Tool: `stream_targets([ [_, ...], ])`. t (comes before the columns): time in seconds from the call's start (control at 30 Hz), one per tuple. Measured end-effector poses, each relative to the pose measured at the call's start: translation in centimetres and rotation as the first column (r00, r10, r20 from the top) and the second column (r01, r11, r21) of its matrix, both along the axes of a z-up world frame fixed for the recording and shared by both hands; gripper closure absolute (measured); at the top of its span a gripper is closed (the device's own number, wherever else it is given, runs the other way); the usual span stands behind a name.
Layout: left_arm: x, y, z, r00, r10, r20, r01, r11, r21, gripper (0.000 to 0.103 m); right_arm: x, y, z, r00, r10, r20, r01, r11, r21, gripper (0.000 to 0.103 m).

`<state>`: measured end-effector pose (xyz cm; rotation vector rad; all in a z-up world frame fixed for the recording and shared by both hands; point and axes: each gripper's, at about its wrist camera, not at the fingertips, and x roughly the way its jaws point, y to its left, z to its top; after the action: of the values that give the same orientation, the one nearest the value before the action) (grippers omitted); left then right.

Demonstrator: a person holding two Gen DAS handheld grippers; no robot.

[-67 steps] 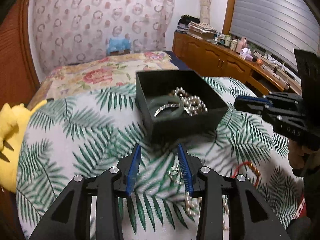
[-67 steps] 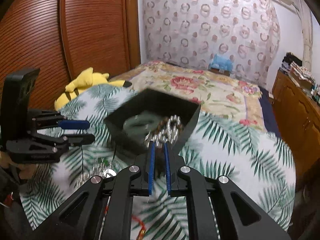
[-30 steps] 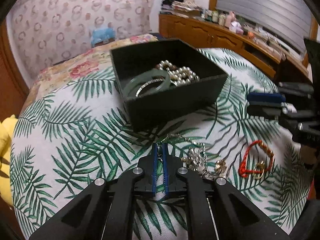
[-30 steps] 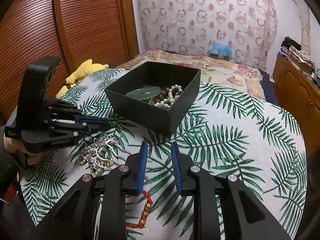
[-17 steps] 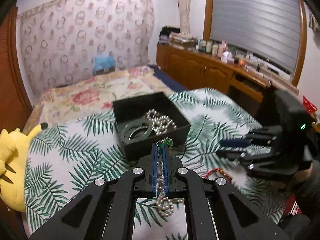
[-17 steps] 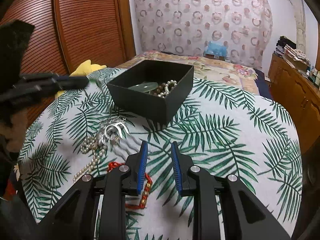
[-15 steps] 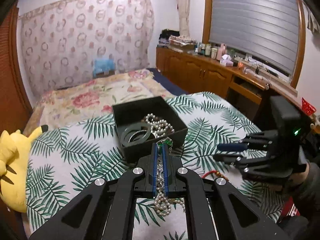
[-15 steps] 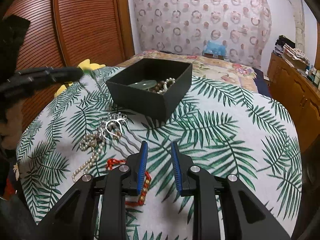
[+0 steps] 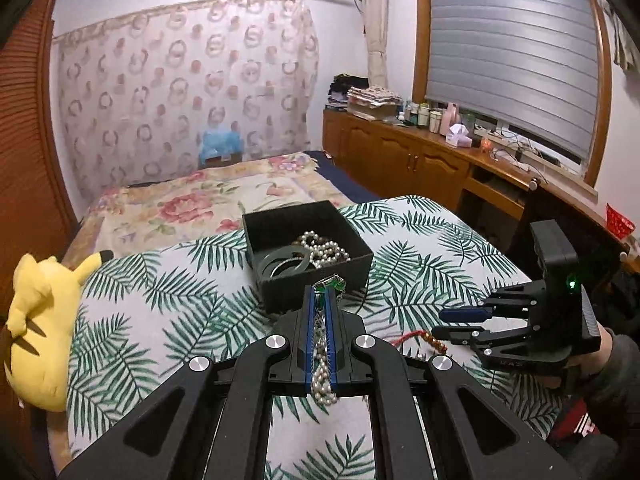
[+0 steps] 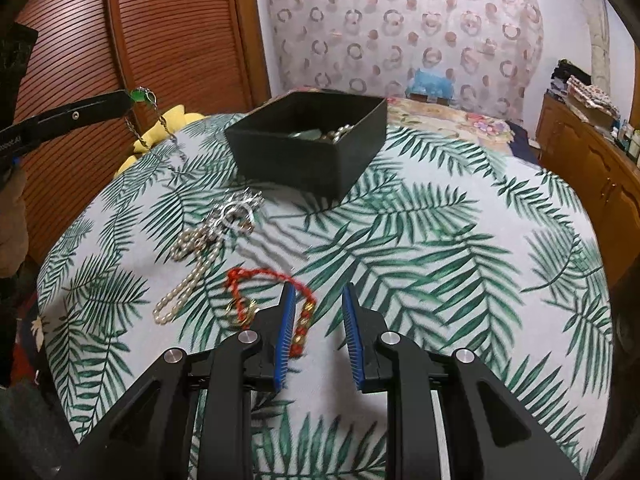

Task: Organize jewelry
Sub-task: 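Carry the pendant chain toward the box while the right gripper grasps the red cord bracelet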

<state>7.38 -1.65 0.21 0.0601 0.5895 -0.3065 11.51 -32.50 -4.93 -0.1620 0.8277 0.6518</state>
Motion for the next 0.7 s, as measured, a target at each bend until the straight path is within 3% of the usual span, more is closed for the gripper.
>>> stream_targets([
  [0.23,-0.9,1.1,-0.7,1.000,0.023,-0.010,-0.023,1.000,-0.018,0.099,-0.2,0.8,-1.0,1.000,0.012,-0.018,-0.013,0.998,-0.057,0.077],
  [0.27,-0.9,1.2,-0.8,1.000,0.025,-0.011,-0.025,0.999,-0.020,0.099,-0.2,1.0,-1.0,1.000,0.009,-0.009,-0.009,0.997,-0.072,0.081],
  [0.3,-1.0,1.3,-0.8,1.000,0.026,-0.012,-0.026,0.999,-0.022,0.099,-0.2,1.1,-1.1,1.000,0.006,0.003,-0.005,0.996,-0.093,0.093],
  [0.33,-1.0,1.4,-0.9,1.000,0.028,-0.013,-0.028,0.999,-0.024,0.099,-0.2,1.2,-1.0,1.000,0.009,0.003,-0.009,0.995,-0.097,0.095],
  [0.7,-1.2,1.3,-0.9,1.000,0.028,-0.003,-0.028,0.999,-0.025,0.099,-1.2,1.3,3.5,0.996,0.034,0.088,-0.032,0.999,-0.019,0.095],
])
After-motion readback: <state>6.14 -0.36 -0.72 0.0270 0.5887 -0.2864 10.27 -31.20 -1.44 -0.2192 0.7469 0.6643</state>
